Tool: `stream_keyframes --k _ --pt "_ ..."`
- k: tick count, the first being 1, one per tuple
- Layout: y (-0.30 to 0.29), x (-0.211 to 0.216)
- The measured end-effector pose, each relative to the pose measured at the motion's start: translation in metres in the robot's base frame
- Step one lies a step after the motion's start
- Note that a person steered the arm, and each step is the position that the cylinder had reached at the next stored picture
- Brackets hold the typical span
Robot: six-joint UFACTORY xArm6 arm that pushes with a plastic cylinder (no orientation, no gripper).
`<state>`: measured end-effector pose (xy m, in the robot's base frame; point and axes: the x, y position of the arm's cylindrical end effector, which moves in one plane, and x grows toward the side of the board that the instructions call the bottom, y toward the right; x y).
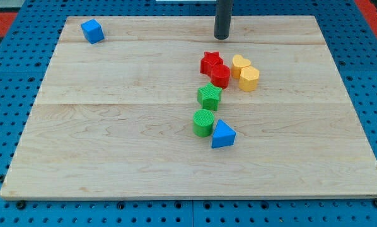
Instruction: Point your arm towards the blue triangle
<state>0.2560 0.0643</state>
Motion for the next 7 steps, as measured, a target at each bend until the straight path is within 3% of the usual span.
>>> stream_keyframes --k 2,4,7 --pt "0.043 0.001" --pt "0.115 0.048" --pt "0.104 0.197"
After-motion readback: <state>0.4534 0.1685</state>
